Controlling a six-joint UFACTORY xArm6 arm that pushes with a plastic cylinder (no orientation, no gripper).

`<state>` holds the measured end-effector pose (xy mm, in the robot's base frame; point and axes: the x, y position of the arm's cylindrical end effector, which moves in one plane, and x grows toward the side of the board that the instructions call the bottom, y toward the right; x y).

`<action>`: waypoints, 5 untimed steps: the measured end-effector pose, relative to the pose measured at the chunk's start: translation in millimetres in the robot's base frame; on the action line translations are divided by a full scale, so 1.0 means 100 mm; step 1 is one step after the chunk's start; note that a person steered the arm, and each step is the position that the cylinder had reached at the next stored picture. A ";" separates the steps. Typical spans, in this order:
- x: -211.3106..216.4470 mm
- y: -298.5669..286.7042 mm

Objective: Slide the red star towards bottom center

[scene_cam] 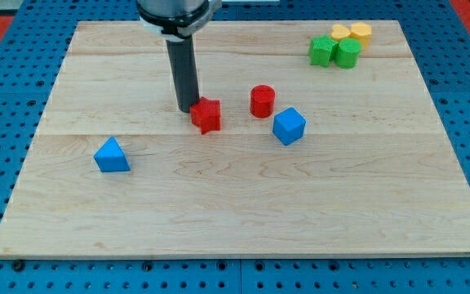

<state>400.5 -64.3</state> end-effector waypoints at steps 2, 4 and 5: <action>-0.09 0.45; 1.38 0.55; 1.25 0.82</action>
<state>525.8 17.7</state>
